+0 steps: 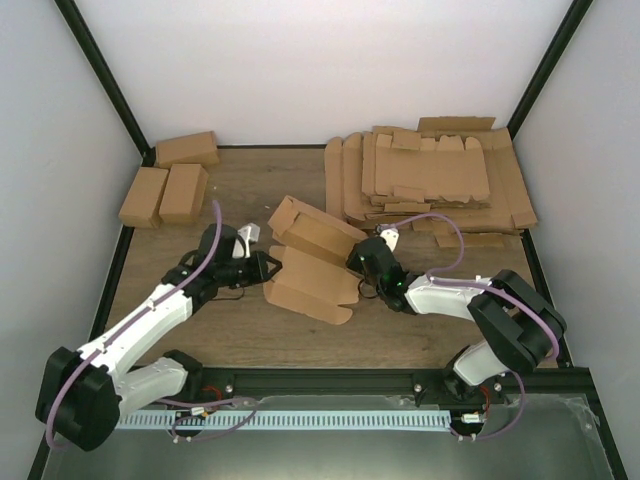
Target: Fold the paper box
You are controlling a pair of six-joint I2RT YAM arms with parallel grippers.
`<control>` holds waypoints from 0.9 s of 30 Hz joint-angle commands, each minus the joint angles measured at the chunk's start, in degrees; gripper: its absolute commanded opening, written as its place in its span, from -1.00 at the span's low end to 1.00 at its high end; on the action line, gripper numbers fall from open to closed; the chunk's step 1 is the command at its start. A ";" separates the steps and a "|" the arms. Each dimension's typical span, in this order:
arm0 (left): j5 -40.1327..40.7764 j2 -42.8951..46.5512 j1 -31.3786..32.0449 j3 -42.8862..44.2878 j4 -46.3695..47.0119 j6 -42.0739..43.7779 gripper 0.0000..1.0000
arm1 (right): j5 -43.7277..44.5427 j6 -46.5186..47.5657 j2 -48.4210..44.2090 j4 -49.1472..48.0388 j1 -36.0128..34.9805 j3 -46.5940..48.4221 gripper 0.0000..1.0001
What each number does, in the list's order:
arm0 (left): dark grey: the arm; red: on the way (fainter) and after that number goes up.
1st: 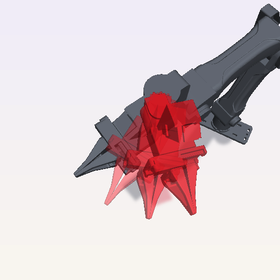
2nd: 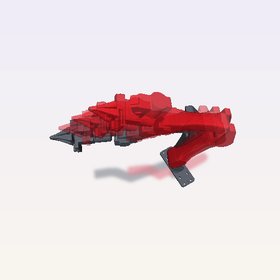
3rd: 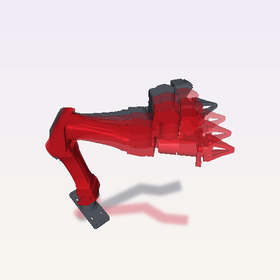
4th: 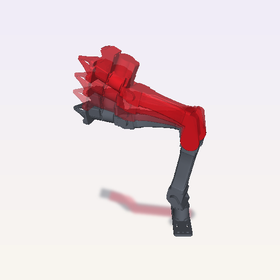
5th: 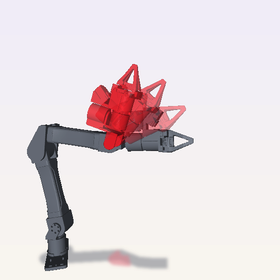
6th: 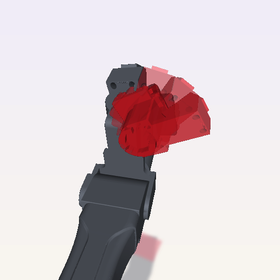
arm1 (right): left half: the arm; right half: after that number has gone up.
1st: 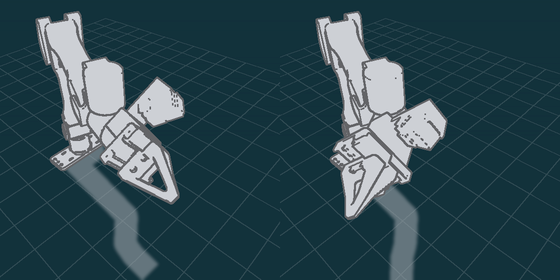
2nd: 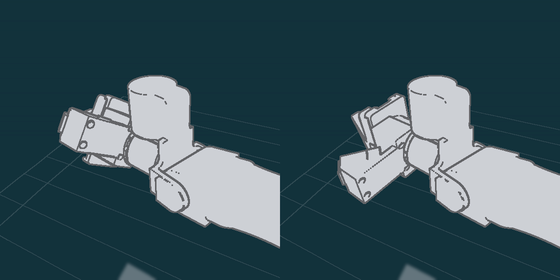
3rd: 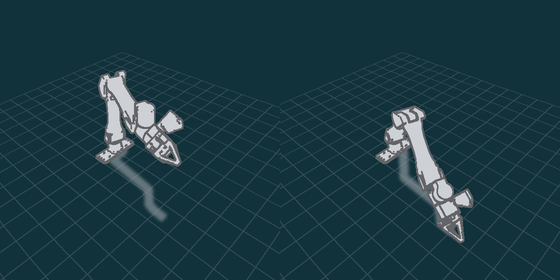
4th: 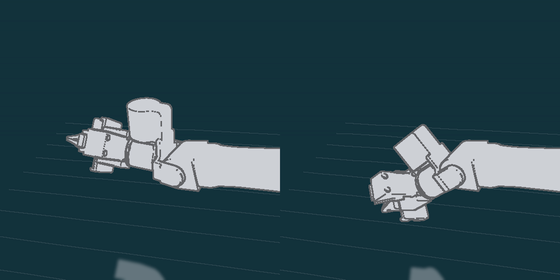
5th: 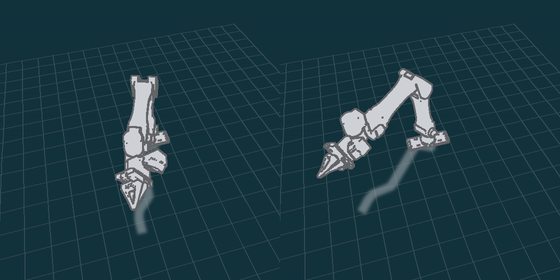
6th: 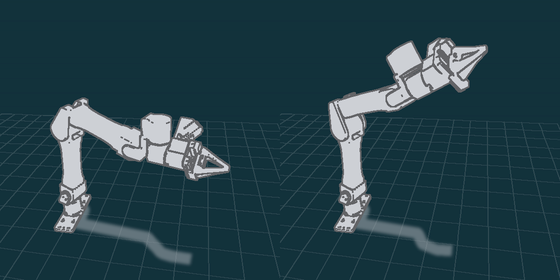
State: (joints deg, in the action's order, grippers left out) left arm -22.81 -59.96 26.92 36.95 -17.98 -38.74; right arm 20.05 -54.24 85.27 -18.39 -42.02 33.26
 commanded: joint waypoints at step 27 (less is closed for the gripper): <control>18.44 -13.97 1.12 38.17 -45.27 26.16 -0.92 | -19.71 28.28 -14.17 11.12 -4.83 2.13 0.77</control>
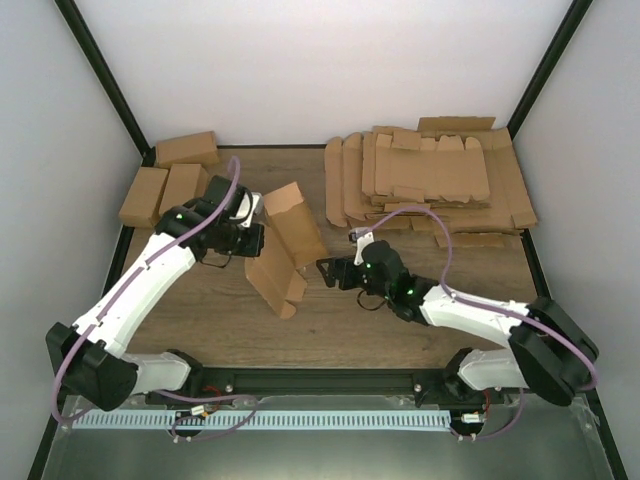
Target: Fold the paper box
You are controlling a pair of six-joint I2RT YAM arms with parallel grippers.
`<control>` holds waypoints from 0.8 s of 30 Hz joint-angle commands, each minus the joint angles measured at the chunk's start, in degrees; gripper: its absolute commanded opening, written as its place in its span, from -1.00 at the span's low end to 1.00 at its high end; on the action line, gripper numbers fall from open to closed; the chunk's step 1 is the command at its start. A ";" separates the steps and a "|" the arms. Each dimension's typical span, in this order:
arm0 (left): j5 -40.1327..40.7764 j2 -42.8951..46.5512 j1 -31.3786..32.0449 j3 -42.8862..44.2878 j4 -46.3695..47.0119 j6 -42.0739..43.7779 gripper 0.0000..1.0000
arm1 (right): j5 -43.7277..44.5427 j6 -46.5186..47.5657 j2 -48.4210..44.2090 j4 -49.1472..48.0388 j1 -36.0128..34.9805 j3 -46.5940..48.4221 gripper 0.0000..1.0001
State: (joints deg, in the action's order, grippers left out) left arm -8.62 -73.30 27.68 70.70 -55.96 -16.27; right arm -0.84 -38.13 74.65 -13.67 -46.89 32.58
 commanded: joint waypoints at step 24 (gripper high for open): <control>17.24 -6.62 16.36 8.06 -9.44 2.51 -0.92 | 22.37 28.75 6.19 -14.70 -3.78 6.47 0.95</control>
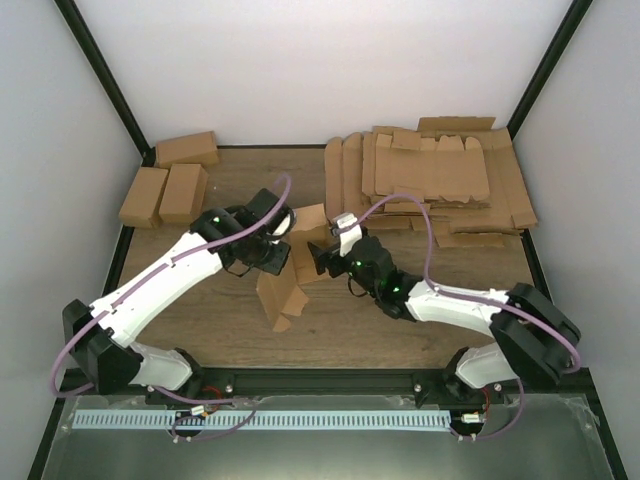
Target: Fold the paper box
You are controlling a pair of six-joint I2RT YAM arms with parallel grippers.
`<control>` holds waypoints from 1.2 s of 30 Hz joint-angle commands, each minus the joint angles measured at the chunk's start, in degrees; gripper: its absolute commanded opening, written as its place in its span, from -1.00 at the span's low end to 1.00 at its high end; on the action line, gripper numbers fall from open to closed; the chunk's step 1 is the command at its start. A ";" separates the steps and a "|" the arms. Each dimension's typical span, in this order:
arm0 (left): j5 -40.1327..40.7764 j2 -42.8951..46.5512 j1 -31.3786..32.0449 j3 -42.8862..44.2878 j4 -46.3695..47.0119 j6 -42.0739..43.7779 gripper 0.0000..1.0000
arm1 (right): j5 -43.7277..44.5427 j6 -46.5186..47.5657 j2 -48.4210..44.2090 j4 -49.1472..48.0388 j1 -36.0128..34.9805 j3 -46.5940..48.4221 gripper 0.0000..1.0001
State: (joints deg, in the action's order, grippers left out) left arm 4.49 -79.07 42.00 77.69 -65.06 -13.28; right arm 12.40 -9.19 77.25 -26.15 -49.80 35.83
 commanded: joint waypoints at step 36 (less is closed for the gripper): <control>10.19 -2.28 9.49 -0.39 1.53 2.47 -0.92 | -19.56 -11.45 -2.89 15.32 9.26 14.62 0.01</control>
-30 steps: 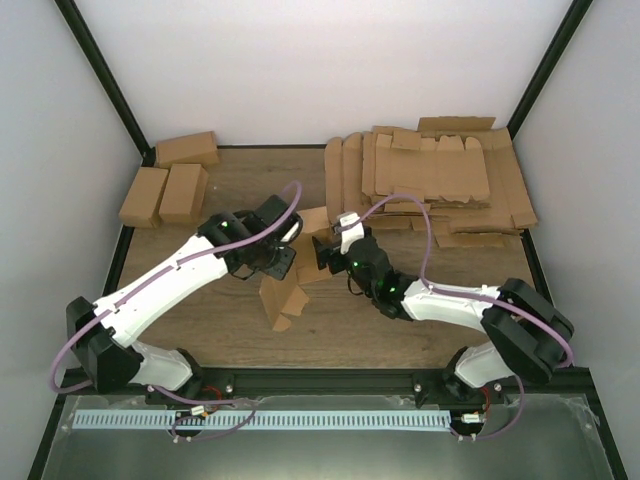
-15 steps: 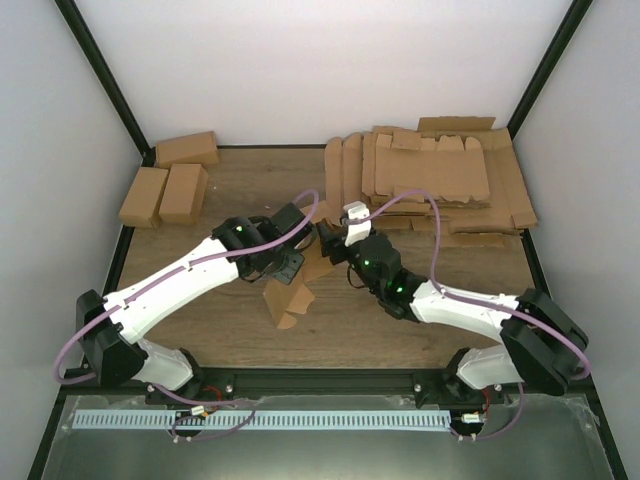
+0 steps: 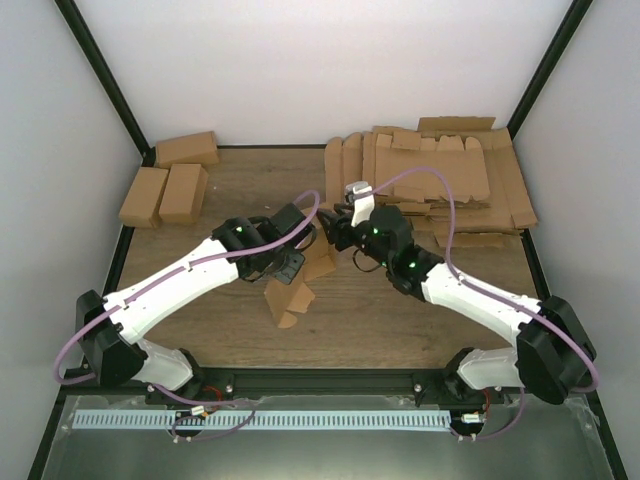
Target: Fold the paper box
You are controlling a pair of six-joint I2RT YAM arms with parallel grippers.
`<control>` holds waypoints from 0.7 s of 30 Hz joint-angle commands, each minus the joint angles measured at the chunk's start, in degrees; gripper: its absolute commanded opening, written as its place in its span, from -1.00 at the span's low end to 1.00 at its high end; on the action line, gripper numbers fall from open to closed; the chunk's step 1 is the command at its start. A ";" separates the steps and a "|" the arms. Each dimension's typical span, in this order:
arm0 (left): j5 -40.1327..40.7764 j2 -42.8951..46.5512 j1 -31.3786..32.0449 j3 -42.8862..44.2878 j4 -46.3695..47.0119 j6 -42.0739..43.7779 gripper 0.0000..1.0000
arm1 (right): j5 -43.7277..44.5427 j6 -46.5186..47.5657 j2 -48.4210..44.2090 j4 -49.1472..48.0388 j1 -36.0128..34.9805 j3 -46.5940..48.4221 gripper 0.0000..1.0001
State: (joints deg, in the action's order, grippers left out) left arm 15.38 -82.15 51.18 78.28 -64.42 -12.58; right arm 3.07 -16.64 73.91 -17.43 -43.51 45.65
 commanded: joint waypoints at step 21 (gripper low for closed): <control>-1.71 5.34 0.21 -1.36 5.91 -1.24 -0.08 | -25.58 -10.19 -1.90 17.82 12.85 7.74 0.28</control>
State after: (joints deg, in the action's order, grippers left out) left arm 14.66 -80.47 51.33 76.66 -61.36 -12.29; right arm -18.50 -26.15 74.11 -4.60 -33.63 53.36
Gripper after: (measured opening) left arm 0.400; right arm 0.622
